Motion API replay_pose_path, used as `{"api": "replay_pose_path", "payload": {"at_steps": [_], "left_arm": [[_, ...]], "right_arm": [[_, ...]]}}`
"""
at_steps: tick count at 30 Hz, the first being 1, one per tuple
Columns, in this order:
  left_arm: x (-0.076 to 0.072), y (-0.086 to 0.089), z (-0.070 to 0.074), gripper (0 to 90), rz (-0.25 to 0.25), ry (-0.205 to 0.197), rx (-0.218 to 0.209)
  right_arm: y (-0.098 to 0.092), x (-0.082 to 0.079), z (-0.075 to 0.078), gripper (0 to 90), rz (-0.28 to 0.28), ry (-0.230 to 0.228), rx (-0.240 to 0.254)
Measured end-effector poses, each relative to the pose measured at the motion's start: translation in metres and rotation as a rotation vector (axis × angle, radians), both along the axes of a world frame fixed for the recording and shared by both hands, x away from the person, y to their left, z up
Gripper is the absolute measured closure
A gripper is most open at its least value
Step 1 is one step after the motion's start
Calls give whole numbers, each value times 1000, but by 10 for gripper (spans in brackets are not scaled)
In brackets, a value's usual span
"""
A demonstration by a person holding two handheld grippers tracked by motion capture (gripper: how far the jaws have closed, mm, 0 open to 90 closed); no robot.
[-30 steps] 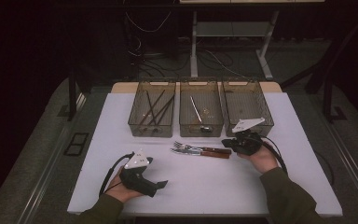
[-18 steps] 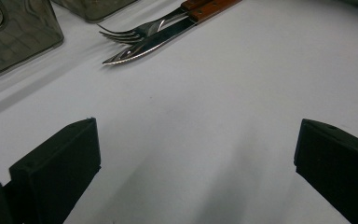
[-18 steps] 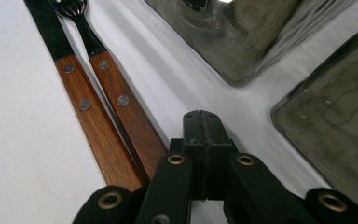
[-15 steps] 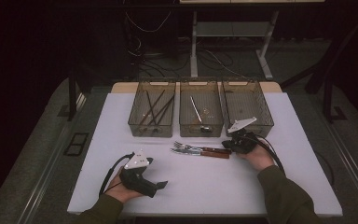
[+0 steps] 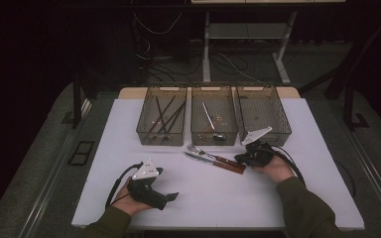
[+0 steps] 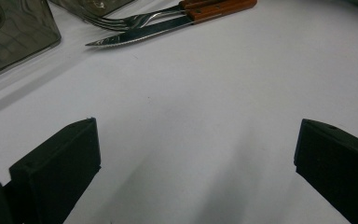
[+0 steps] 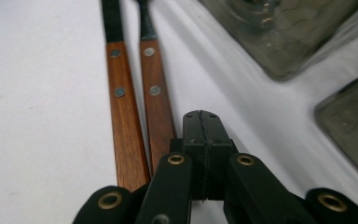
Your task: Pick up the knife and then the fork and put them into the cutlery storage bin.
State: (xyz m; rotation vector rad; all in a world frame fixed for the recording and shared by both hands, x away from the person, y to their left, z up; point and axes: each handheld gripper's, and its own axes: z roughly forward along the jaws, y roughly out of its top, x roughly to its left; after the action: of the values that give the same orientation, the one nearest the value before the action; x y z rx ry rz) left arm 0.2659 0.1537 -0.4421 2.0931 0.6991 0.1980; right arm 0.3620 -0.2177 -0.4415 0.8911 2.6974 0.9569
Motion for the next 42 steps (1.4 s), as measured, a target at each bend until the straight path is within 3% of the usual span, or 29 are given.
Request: {"api": "replay_pose_path", "payload": {"at_steps": [14,21,22,24,27,30,33,37,42], "left_arm": [[-1,-1,0,0,-5,2,-2],[-1,-1,0,0,-6,0,-3],[-1,0,0,0,-7,0,-2],[-1,0,0,0,-6,0,-2],[-1,0,0,0,-6,0,-4],[0,-1,0,0,-5,1,-1],[-1,-1,1,0,-5,0,-1],[-1,-1,1,0,-5,-2,-2],[-1,0,1,0,-7,-3,-3]], "right_arm": [[4,-13,3,900,85,52,-19],[9,-19,6,900,142,54,-65],[10,-21,6,900,133,69,-56],[10,-20,8,873,129,56,-81],[12,-21,15,815,78,70,-66],[16,-20,27,732,13,74,-74],[26,-16,34,681,-14,104,-94],[43,-8,36,667,1,122,-172],[64,2,40,669,38,138,-225]]}}
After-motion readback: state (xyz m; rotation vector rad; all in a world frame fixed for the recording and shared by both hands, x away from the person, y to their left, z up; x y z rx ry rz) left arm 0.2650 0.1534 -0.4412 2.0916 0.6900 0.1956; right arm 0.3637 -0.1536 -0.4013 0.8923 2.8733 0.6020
